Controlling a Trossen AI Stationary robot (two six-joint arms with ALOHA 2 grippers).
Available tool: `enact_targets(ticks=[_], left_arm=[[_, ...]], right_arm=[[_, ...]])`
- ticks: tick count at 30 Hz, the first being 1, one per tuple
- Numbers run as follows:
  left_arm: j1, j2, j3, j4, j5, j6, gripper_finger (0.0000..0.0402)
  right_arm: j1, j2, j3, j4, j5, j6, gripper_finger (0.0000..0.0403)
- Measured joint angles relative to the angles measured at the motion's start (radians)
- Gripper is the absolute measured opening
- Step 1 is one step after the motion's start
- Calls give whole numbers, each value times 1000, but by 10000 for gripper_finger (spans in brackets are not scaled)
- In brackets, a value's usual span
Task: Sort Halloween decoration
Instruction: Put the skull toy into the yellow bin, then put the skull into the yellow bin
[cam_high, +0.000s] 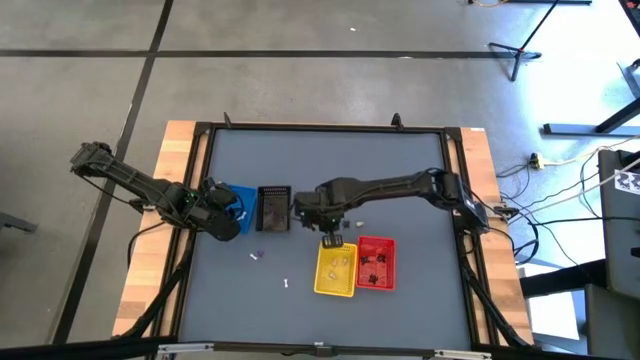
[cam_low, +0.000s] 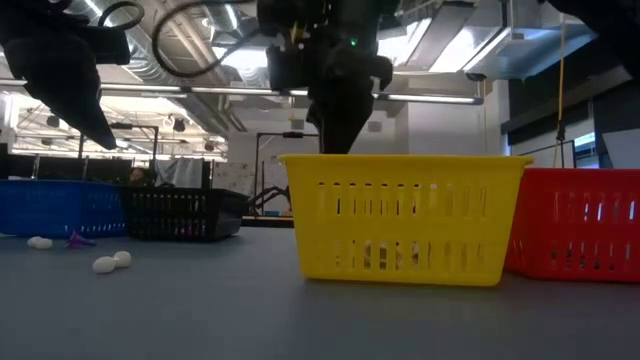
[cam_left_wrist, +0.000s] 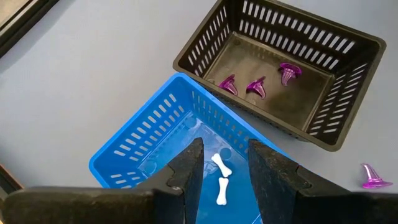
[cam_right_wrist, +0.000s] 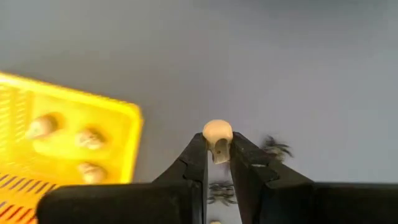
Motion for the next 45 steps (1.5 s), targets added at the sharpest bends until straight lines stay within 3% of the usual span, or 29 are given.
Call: enact_targets(ticks=[16,29,38,45], left_arm=[[0,0,0,3,0,0,116],[0,0,0,62,0,7,116],[0,0,0,169,-1,12,116],[0,0,0,332,-28,167,116]], right_arm=[[187,0,2,-66,-1,-25,46],[205,0,2,-64,-3,-25,48],[204,0,2,-63,8,-25,118],[204,0,2,-75,62,-25,147]])
